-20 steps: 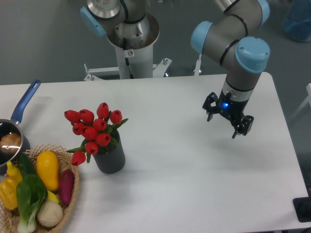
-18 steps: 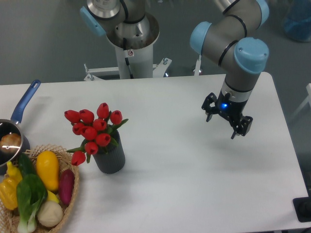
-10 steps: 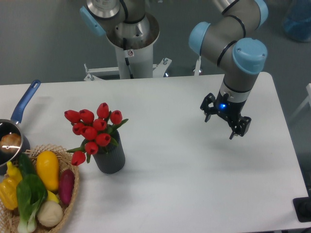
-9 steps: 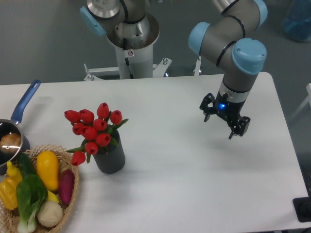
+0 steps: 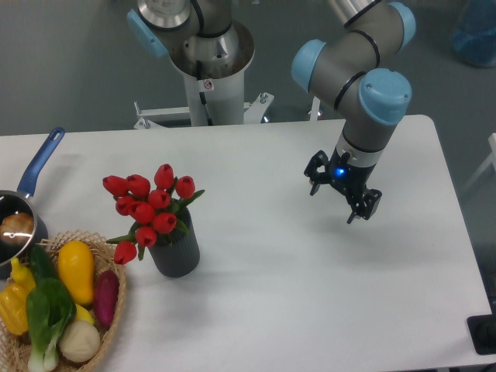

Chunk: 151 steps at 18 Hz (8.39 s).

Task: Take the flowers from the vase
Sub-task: 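Move the open gripper toward the red tulip stems above the vase, then close the gripper around the tulip stems below the blooms, then lift the gripped tulips straight up out of the grey vase, then carry the tulip bunch up and away from the vase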

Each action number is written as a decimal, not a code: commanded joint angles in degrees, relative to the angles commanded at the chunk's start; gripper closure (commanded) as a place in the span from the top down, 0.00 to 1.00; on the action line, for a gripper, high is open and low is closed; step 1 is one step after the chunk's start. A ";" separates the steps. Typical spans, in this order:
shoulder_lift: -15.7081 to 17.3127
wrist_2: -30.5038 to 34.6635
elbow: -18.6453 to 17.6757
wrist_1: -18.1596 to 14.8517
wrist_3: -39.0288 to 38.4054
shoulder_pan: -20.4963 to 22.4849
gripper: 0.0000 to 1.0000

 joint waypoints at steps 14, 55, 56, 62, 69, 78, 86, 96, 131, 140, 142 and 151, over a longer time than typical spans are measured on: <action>-1.66 0.70 0.42 -1.14 -1.76 -5.10 1.00; 7.38 -32.43 -5.18 -1.76 -10.28 -14.50 1.00; 7.30 -32.43 -5.27 -1.76 -10.28 -14.76 1.00; 7.30 -32.61 -6.42 -1.67 -9.76 -15.55 0.98; 7.91 -32.43 -7.47 -1.84 -9.67 -15.20 0.28; 11.51 -32.52 -10.37 -1.85 -9.67 -13.45 0.06; 14.94 -36.82 -10.28 -2.02 -13.08 -11.95 0.05; 16.26 -41.57 -5.63 -2.02 -22.85 -10.37 0.05; 19.69 -50.45 0.79 -3.69 -32.79 -0.18 0.05; 19.16 -39.30 2.02 -2.29 -17.69 2.46 0.06; 18.90 -36.14 2.20 -2.37 -11.72 2.55 0.07; 13.63 -13.13 10.27 -3.07 -6.86 -1.31 0.10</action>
